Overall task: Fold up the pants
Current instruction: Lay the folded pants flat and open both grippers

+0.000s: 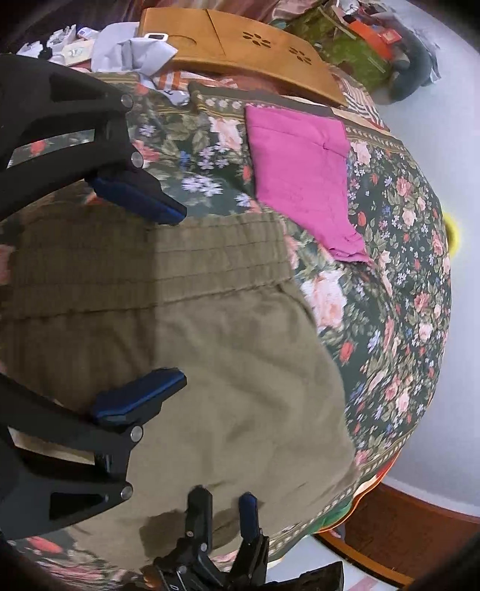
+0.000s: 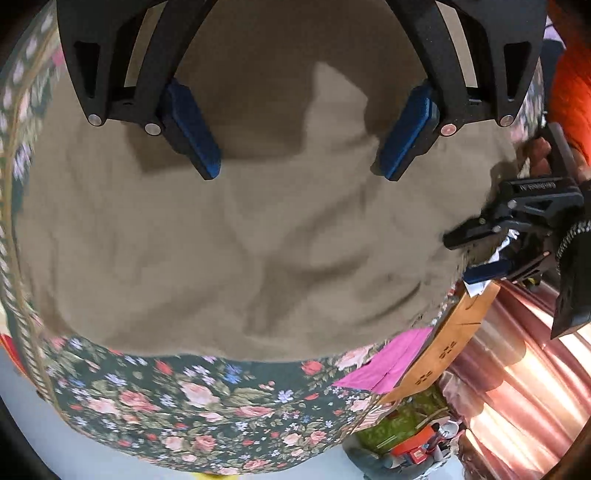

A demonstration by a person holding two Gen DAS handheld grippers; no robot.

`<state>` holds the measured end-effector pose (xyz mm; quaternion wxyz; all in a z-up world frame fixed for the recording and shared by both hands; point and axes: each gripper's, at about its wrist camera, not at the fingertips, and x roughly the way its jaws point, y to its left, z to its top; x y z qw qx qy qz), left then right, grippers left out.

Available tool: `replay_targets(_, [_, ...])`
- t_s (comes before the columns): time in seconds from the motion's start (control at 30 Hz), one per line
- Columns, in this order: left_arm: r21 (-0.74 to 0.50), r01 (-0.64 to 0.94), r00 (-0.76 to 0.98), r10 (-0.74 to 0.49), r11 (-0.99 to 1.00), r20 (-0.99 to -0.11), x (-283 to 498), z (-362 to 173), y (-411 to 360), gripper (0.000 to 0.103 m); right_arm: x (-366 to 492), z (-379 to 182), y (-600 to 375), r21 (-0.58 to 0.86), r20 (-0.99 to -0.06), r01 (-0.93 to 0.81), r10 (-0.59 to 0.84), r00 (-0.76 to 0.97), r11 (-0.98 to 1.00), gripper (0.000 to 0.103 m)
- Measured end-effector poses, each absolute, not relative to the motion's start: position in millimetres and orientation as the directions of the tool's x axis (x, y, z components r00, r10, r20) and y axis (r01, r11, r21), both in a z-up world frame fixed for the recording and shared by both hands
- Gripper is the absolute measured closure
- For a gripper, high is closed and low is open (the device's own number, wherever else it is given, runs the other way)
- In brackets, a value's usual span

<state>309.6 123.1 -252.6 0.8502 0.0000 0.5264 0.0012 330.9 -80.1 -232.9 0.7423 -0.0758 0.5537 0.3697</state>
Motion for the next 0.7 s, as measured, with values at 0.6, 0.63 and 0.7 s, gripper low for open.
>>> replay_targets(0.6, [0.001, -0.078, 0.499, 0.040, 0.997, -0.866, 244.5, -235.5, 120.2, 0.020, 264.2, -220.0, -151.1, 0.267, -0.854, -0.511, 0.447, 0.267, 0.817, 0.013])
replay_targets(0.63, [0.000, -0.083, 0.498, 0.042, 0.997, -0.866, 241.7, -234.7, 119.6, 0.020, 263.6, -219.9, -153.4, 0.270, -0.853, -0.504, 0.447, 0.270, 0.820, 0.013])
replay_targets(0.7, [0.005, -0.084, 0.499, 0.047, 0.996, -0.866, 235.6, -232.5, 118.5, 0.020, 260.5, -218.7, -156.0, 0.266, -0.853, -0.499, 0.443, 0.277, 0.825, 0.013])
